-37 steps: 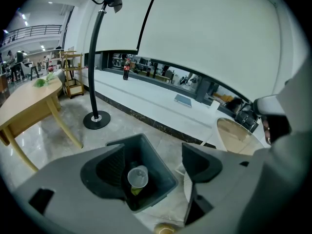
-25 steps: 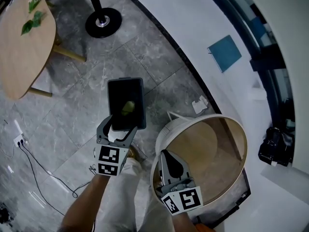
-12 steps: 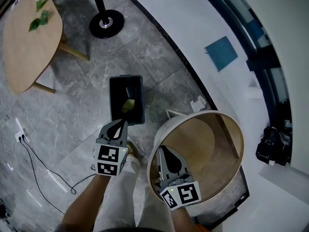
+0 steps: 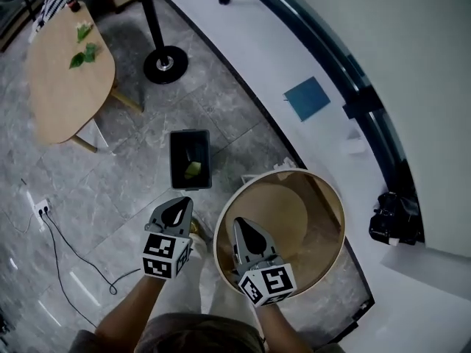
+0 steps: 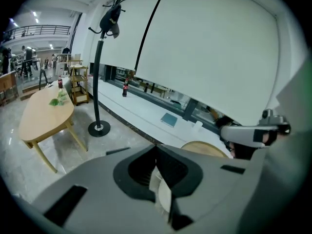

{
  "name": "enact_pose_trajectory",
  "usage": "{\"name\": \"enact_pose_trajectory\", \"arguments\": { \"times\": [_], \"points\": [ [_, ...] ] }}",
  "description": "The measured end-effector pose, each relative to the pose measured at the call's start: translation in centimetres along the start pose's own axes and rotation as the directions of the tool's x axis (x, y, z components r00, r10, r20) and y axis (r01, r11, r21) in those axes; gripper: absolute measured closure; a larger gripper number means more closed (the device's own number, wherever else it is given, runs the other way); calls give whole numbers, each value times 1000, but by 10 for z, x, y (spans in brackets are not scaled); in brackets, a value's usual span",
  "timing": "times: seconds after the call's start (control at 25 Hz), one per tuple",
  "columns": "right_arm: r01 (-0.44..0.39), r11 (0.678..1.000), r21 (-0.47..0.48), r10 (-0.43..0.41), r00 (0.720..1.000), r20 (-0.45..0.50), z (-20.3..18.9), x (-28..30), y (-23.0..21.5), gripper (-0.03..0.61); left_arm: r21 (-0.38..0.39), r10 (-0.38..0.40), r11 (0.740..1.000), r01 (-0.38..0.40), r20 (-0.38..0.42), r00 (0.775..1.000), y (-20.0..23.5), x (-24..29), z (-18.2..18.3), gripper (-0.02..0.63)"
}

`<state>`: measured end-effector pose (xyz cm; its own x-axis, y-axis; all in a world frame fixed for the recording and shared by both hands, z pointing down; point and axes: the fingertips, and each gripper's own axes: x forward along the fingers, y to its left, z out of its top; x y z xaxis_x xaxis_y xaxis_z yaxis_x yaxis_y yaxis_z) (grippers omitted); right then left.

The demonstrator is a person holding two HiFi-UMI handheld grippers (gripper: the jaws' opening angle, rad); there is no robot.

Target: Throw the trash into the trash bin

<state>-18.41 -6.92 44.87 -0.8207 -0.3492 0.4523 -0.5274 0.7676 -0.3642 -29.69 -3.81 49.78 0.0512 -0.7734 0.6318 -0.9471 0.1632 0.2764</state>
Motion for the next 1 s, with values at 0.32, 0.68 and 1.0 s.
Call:
{"name": "enact_pose_trajectory", "arguments": {
  "times": [0.32,0.68,1.0],
  "points": [
    [-51,998,-46,53,997,61,69,-94,38,560,57,-58,997,53,102,993,-76,-107,68,597],
    [-139,976,-167,162,977,136,104,-200,89,560,274,-263,943,189,266,927,-192,-218,105,597],
    [-105,972,-208,158,954,255,121,-268,87,560,328,-303,927,184,359,883,-245,-258,103,597]
  ]
}}
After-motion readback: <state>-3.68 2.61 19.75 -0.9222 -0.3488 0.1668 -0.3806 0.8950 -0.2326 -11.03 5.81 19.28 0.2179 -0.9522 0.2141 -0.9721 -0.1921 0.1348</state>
